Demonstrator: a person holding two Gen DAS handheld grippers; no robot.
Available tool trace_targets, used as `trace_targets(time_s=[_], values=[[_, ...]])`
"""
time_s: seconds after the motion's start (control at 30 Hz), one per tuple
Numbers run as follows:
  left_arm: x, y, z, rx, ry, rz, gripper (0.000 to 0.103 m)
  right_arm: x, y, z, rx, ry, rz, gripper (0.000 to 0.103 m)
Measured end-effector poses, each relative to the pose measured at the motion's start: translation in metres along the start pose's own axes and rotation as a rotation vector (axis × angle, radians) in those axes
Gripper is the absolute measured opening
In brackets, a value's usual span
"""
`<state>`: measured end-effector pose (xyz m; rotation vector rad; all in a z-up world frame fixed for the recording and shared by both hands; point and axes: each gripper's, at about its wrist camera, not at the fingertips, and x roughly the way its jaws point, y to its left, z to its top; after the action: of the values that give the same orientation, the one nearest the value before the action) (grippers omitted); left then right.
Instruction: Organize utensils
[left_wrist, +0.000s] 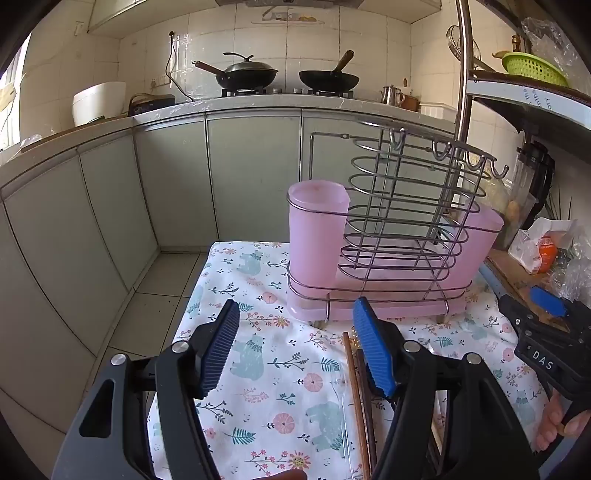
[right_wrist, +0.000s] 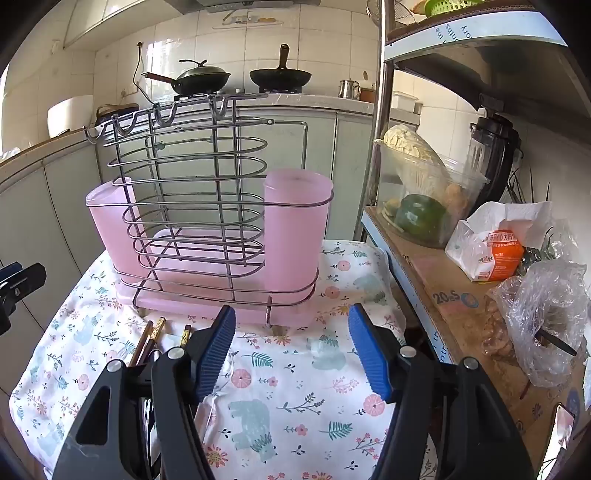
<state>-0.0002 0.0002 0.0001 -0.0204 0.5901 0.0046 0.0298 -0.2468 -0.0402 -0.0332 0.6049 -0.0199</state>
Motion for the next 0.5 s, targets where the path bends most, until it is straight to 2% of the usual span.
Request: trace_targets(time_s=[0.5], values=[[0.0000, -0.0001, -0.0001, 0.002, 0.000, 0.000, 0.065, -0.0004, 0.0034, -0.0008, -0.010, 0.001, -0.007, 0.063]])
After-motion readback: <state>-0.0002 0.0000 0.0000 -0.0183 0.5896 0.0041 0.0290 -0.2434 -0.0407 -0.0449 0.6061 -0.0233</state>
